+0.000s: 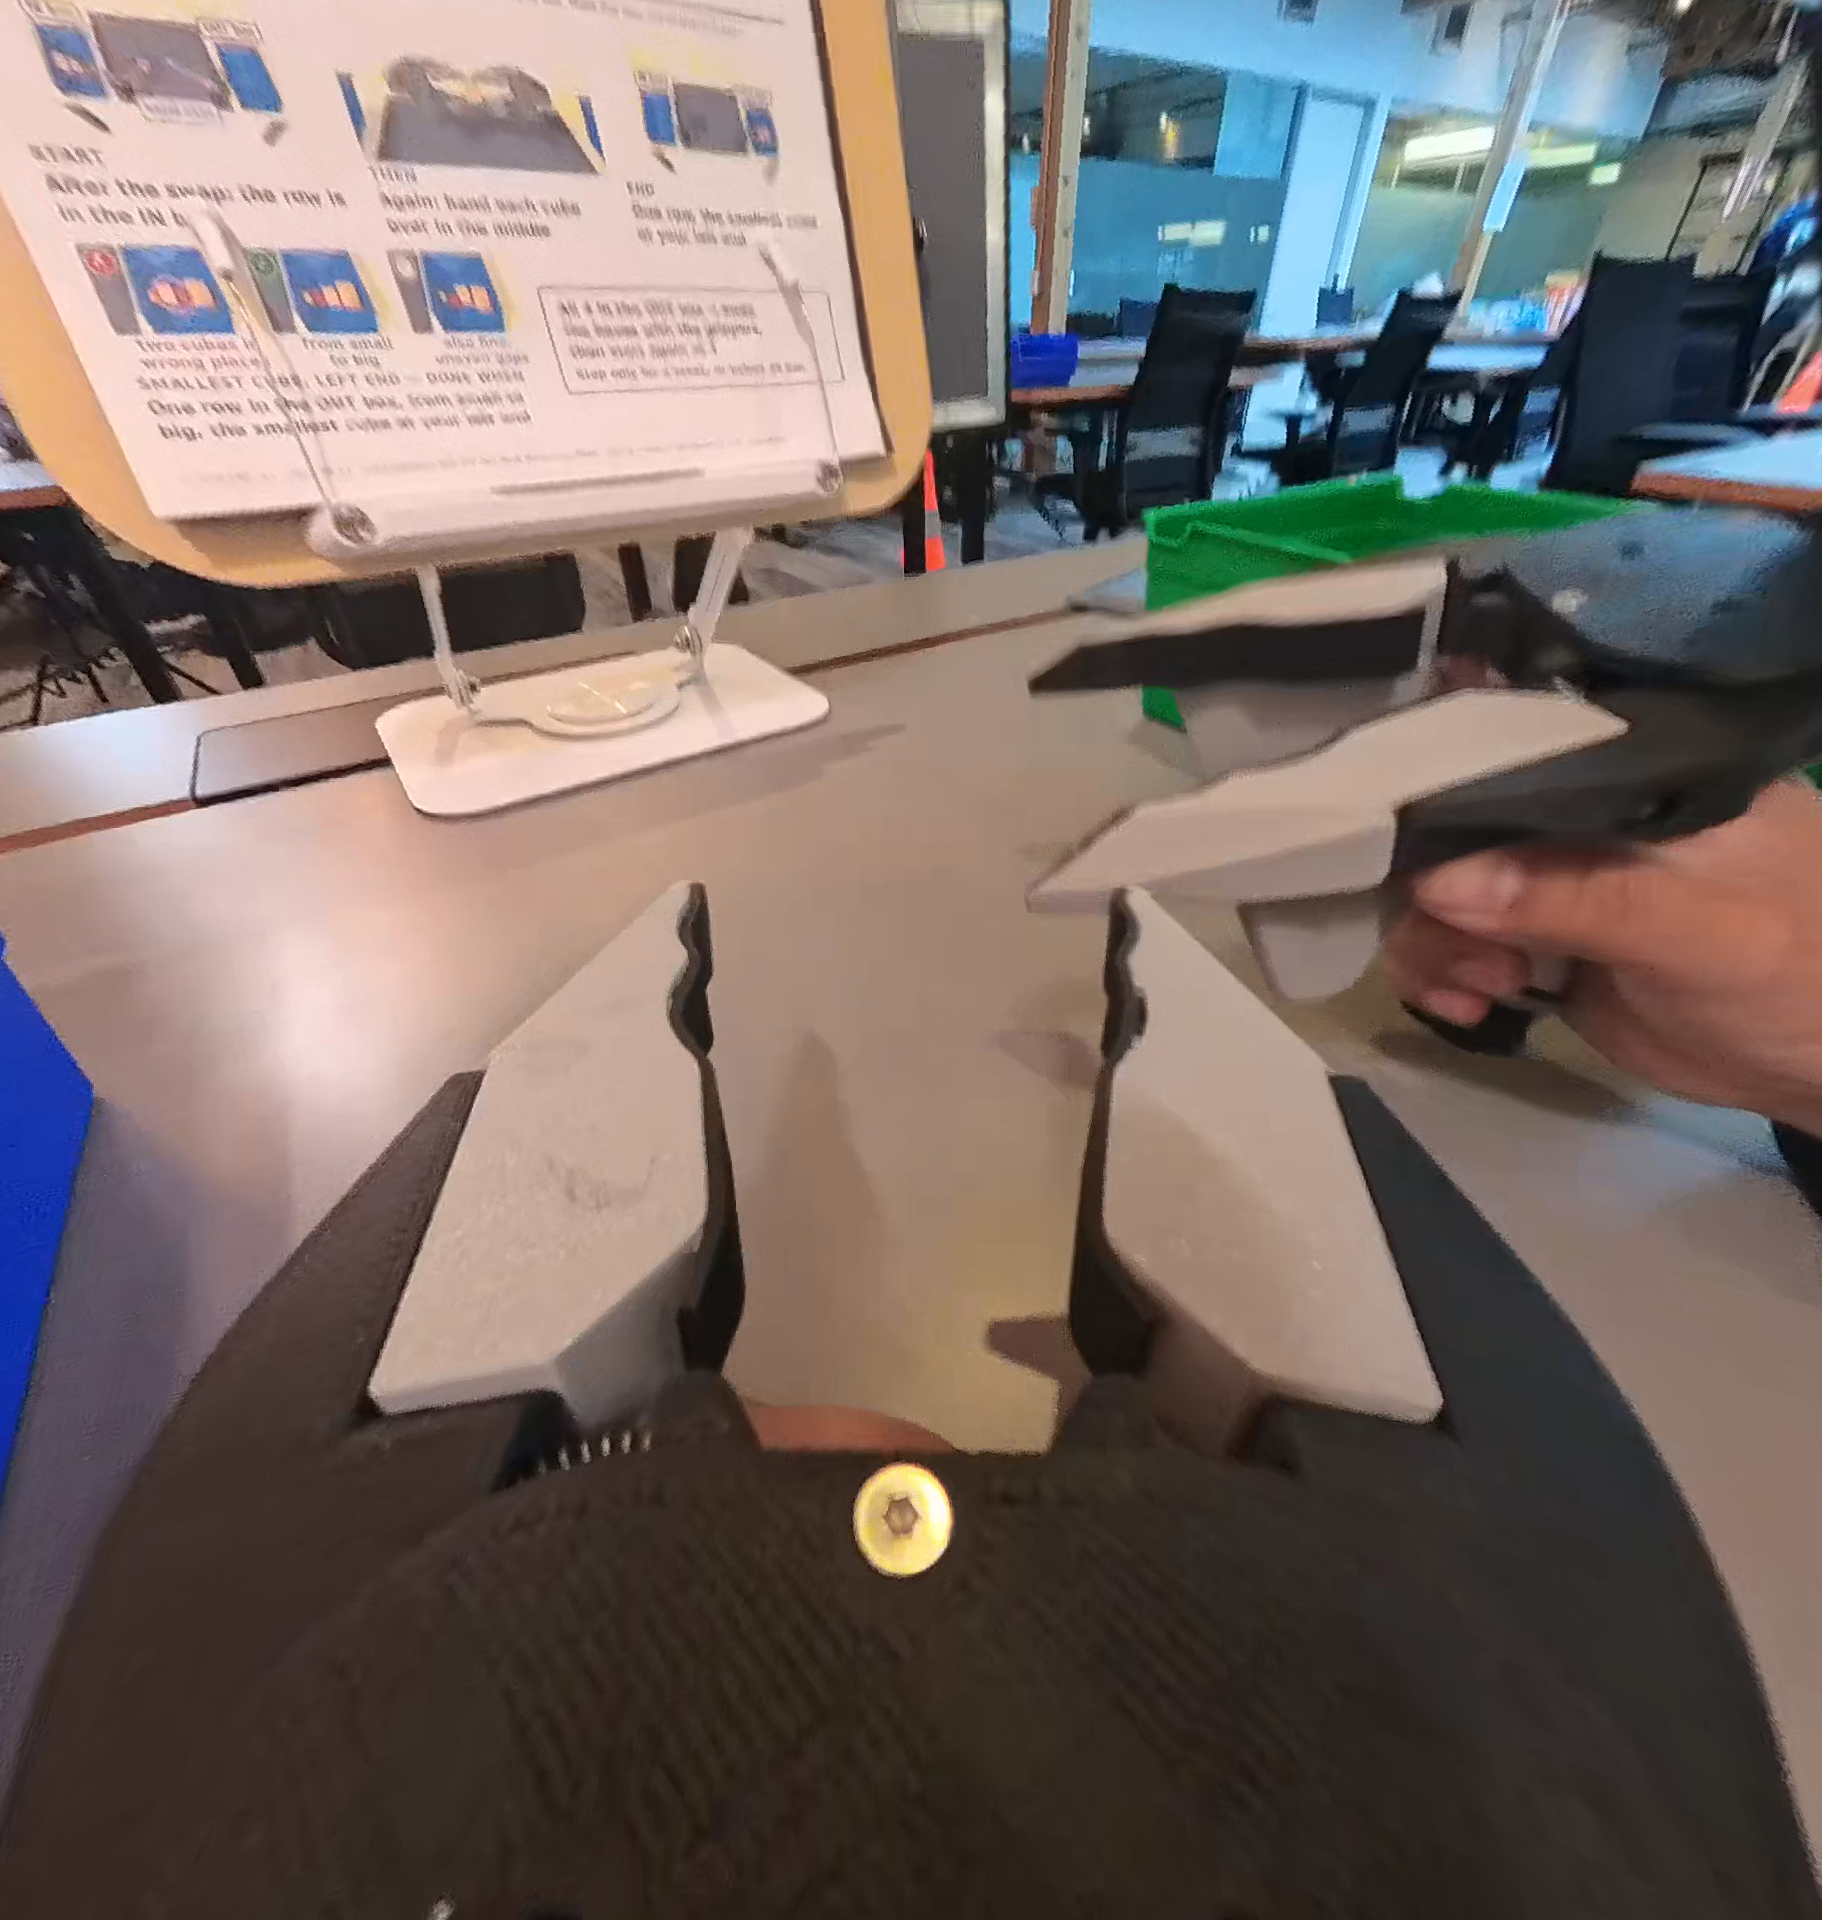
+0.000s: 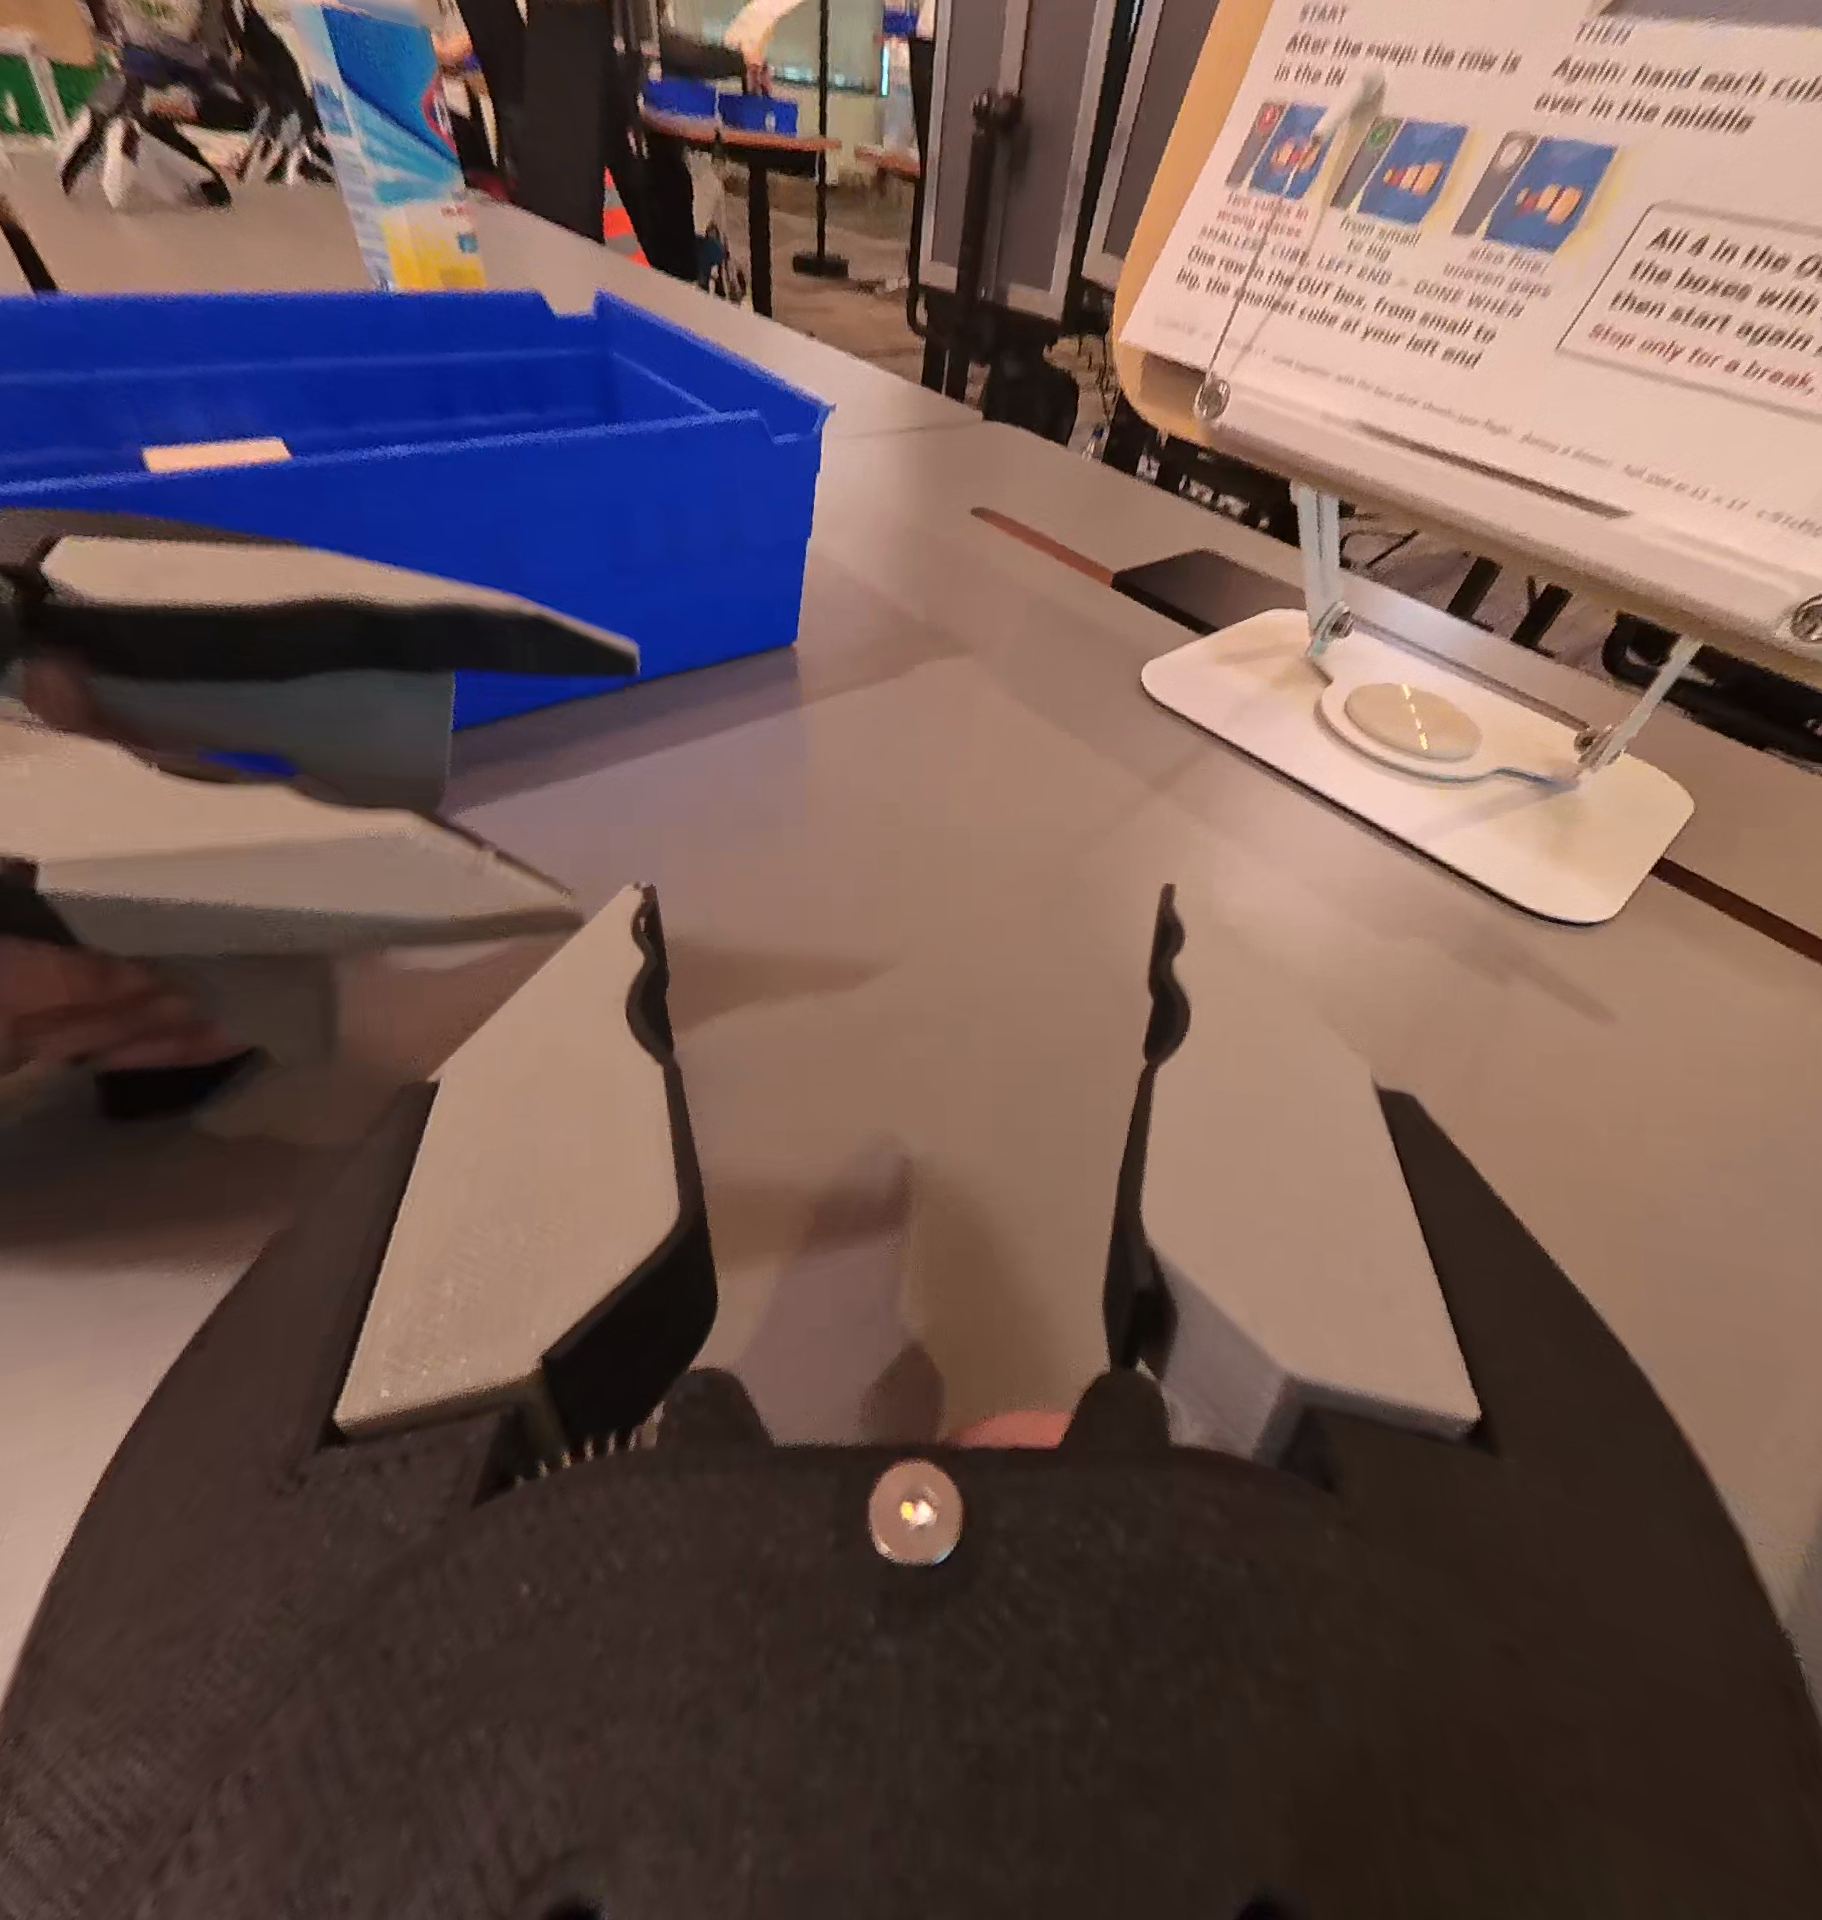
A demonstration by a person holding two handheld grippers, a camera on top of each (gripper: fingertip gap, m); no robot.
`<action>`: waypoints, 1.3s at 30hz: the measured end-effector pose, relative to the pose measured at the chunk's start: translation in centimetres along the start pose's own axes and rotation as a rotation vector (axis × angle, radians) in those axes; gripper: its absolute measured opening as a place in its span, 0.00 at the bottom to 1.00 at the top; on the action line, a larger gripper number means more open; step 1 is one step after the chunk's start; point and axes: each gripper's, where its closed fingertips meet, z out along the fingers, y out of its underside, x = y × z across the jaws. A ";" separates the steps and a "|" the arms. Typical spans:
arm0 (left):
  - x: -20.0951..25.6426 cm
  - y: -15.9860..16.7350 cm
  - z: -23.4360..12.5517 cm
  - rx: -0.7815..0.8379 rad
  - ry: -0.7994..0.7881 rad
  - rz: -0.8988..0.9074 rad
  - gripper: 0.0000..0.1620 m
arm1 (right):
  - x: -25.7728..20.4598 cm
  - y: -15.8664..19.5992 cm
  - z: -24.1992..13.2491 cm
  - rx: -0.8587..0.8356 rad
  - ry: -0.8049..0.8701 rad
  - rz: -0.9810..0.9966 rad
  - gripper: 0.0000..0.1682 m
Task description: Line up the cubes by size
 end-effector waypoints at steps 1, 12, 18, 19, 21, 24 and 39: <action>-0.1 -0.3 0.0 0.020 -0.002 -0.007 0.46 | 0.0 0.1 -0.1 -0.006 0.000 -0.009 0.56; 2.3 -6.7 -6.4 -0.032 0.192 0.237 0.48 | 0.6 -0.9 -1.6 0.053 0.023 0.017 0.54; -6.3 -11.0 -13.6 -0.166 0.230 0.310 0.32 | -0.7 -0.5 -1.7 0.044 -0.012 0.013 0.54; -8.2 -9.8 -13.9 -0.246 0.232 0.359 0.32 | -0.9 -0.5 -1.7 0.042 -0.013 0.012 0.54; -10.7 -5.8 -14.6 -0.405 0.310 0.512 0.33 | -1.0 -0.4 -1.6 0.042 -0.017 0.015 0.54; -13.6 -0.2 -15.1 -0.543 0.392 0.676 0.25 | -1.0 -0.3 -1.6 0.043 -0.013 0.009 0.54; -19.2 10.5 -12.8 -1.005 0.451 0.688 0.25 | -1.5 0.8 -1.2 0.003 -0.068 0.078 0.53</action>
